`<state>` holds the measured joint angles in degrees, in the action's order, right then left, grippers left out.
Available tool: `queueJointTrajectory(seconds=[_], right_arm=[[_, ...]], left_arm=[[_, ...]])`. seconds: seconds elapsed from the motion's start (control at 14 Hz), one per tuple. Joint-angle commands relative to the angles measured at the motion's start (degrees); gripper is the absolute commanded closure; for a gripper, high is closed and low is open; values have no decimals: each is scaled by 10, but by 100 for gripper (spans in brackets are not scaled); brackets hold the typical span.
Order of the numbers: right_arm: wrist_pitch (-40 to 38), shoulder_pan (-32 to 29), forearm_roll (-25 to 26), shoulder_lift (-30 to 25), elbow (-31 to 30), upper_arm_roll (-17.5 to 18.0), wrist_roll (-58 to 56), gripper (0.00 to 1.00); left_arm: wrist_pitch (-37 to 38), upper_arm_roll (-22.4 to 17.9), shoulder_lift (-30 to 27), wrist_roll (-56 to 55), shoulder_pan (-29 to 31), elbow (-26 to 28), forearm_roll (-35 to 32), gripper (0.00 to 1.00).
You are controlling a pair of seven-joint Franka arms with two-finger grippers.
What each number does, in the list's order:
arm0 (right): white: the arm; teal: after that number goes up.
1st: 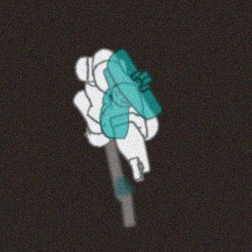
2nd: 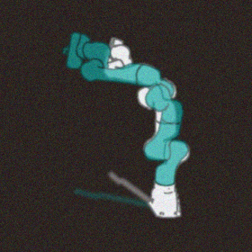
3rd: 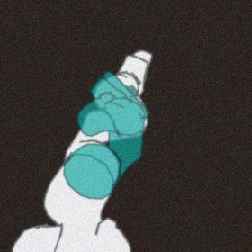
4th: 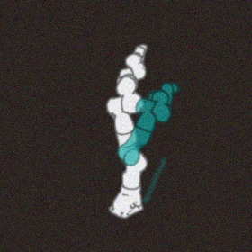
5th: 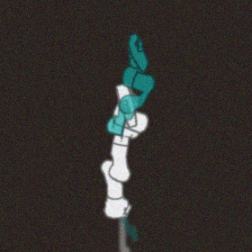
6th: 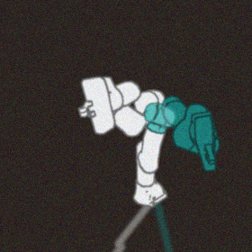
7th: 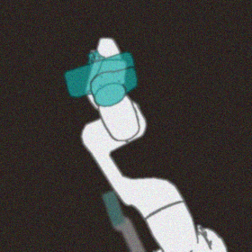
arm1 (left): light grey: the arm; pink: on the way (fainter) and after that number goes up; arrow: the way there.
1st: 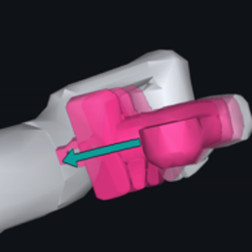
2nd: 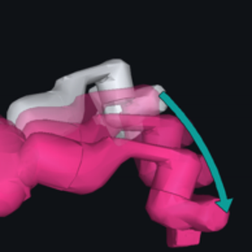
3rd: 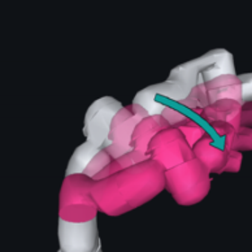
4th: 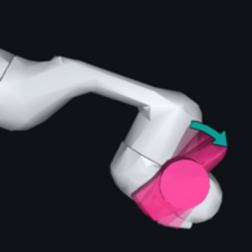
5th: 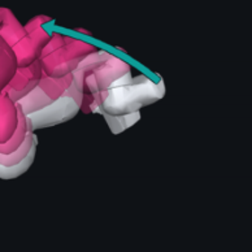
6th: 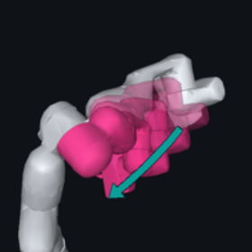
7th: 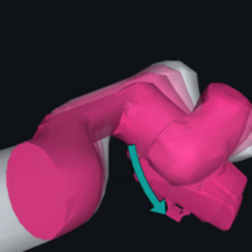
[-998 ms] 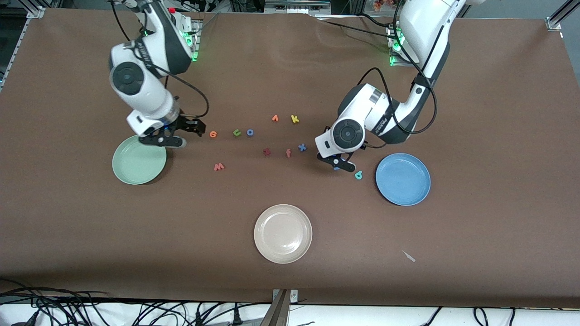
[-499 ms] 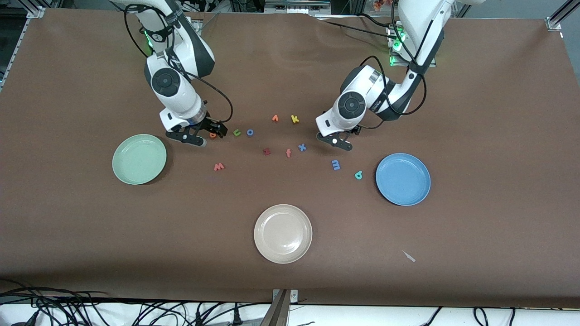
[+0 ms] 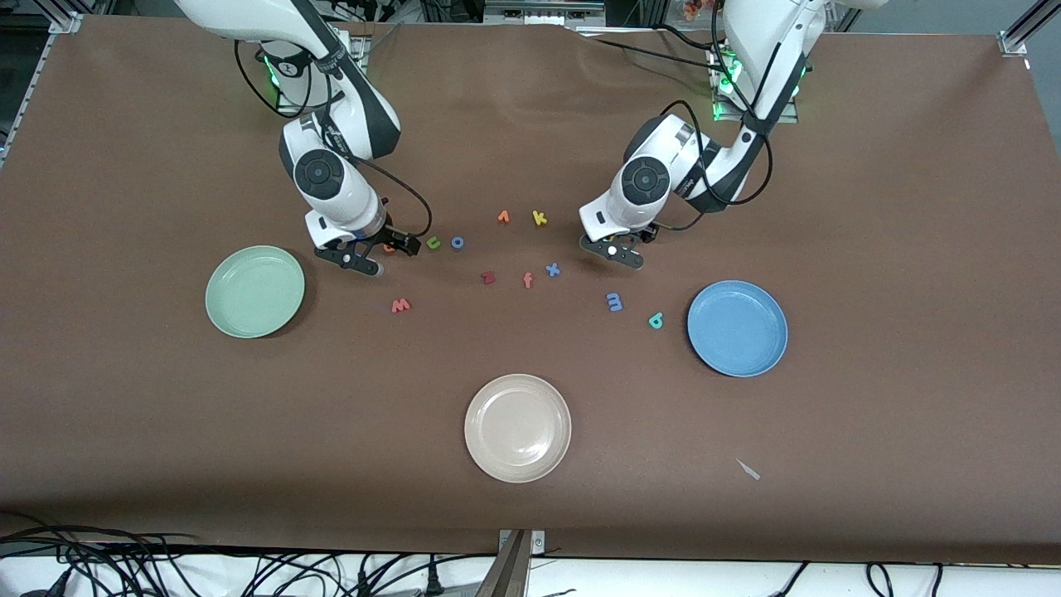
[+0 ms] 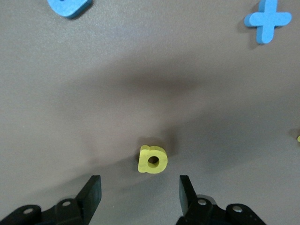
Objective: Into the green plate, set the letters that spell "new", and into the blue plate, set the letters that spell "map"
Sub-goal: 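Grasp the yellow d with the left gripper while the right gripper lowers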
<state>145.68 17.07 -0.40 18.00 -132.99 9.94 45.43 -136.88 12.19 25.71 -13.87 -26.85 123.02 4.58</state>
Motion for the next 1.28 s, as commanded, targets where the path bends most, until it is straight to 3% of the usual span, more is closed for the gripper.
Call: queueJointTrajectory(seconds=[0.0, 0.21, 0.64, 1.0, 1.21], right_arm=[[36, 0, 5, 2, -14, 0, 10, 0], [173, 0, 5, 2, -86, -1, -11, 0], [147, -1, 5, -3, -86, -5, -15, 1], [120, -1, 5, -9, -82, -15, -40, 24], [110, 0, 5, -10, -81, -14, -40, 31]], left_arm=[[-32, -3, 0, 0, -10, 12, 17, 24], [-36, -4, 3, 1, -14, 11, 16, 30], [-54, -4, 19, 9, -18, 8, 10, 45], [-55, -4, 17, 10, -17, 7, 9, 72], [-55, -4, 16, 10, -16, 4, 9, 79]])
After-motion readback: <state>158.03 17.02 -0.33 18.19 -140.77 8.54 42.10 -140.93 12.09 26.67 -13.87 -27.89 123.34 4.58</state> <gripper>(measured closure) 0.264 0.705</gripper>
